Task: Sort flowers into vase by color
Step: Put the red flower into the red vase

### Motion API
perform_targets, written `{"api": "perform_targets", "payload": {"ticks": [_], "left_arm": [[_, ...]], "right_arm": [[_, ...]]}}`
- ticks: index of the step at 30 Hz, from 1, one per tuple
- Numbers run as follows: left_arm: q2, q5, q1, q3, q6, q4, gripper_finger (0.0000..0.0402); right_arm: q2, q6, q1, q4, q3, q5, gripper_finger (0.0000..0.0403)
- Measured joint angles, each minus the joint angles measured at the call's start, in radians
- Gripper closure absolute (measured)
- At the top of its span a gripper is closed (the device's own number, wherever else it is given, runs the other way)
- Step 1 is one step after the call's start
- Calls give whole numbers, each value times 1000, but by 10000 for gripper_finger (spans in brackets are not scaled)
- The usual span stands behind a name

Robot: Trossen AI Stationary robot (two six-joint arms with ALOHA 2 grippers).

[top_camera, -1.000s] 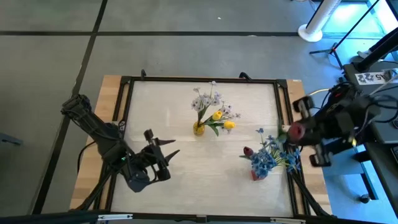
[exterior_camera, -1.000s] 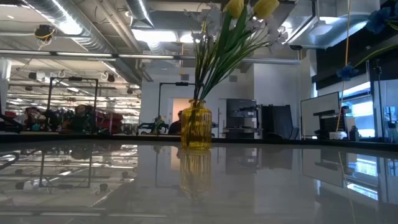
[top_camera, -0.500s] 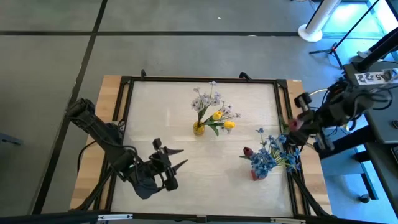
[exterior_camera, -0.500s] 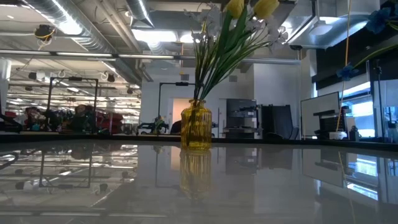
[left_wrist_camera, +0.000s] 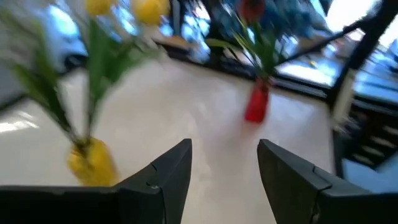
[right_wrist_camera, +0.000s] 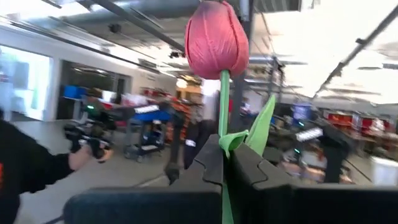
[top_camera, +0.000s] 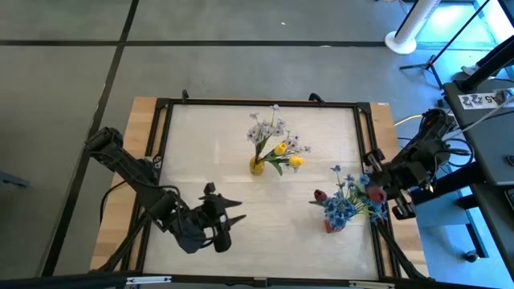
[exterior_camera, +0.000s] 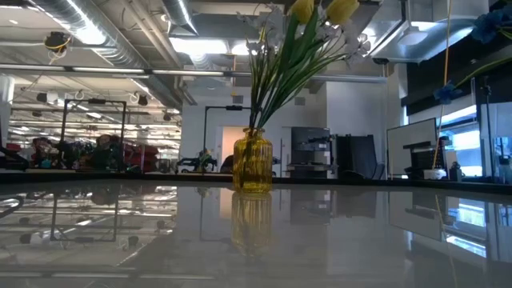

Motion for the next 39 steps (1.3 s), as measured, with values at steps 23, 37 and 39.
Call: {"api": "perform_targets", "payload": {"ticks": [23, 37, 39], "left_arm": [[0, 145, 23, 0, 1, 20, 223], [0, 242, 61, 0, 1, 33, 223], [0, 242, 71, 0, 1, 34, 223]], "right_arm": [[-117, 59, 1, -89, -84, -174, 403], [-205, 155, 0, 155, -315, -244, 403], [-205, 163, 0, 149, -315, -245, 403]]}}
